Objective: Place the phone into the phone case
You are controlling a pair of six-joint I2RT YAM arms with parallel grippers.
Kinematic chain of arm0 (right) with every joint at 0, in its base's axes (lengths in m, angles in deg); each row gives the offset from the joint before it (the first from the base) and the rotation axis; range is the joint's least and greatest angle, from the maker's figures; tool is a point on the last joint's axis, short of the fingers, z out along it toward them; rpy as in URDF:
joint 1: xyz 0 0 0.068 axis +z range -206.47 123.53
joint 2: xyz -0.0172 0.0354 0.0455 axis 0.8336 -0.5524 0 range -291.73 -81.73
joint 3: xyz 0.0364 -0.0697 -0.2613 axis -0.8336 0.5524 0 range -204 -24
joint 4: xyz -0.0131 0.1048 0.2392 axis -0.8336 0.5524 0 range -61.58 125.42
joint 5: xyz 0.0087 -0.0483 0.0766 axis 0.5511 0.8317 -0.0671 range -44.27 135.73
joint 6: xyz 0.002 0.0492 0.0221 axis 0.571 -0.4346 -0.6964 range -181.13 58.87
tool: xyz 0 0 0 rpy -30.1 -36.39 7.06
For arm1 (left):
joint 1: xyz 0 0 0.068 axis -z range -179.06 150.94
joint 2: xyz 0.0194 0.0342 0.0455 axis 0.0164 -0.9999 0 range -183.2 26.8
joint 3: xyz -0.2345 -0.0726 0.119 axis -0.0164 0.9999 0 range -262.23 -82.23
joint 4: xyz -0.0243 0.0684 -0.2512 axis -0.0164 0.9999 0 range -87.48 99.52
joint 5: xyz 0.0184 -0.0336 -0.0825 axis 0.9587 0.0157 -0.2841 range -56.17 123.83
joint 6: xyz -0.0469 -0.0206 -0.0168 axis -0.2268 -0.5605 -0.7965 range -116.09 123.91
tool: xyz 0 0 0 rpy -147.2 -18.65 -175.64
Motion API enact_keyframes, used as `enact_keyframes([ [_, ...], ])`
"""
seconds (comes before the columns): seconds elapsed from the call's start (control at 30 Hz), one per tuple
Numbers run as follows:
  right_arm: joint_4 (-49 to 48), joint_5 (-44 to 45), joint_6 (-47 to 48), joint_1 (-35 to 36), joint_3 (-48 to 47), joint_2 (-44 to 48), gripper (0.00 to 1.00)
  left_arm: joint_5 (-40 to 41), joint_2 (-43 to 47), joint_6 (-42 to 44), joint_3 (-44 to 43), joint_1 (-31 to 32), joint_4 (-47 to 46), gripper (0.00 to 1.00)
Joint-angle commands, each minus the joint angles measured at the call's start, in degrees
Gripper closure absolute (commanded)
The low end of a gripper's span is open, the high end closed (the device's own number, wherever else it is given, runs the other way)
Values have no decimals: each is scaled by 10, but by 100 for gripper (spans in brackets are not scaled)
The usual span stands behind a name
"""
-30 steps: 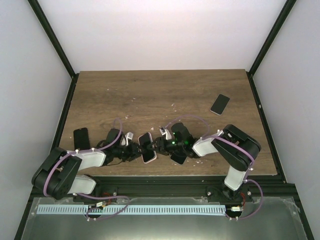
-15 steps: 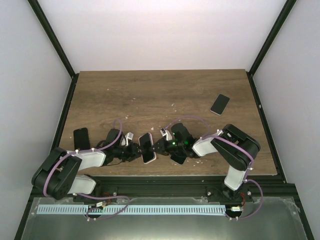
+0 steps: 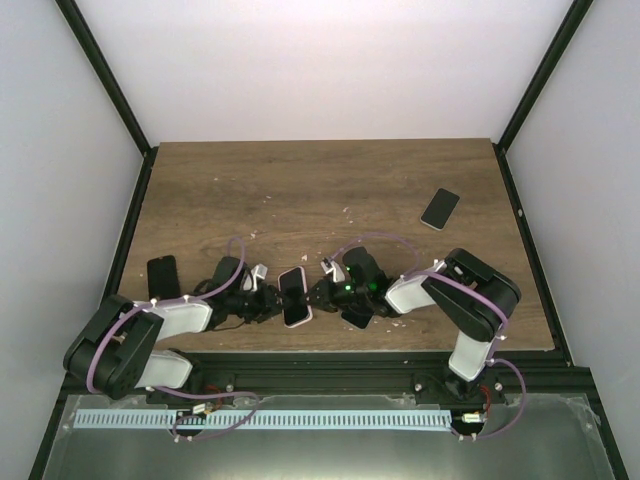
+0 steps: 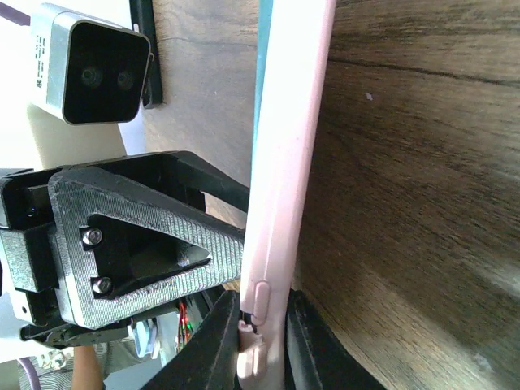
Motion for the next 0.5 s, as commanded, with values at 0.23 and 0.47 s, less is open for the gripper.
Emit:
enact_keyframes([
  [0.23,25,-11,25,9,-30,22,63,32,0,14,-8,5,38,59],
  [0.47,82,11,52,9,-49,29,84,31,-12,10,-12,4,38,60],
])
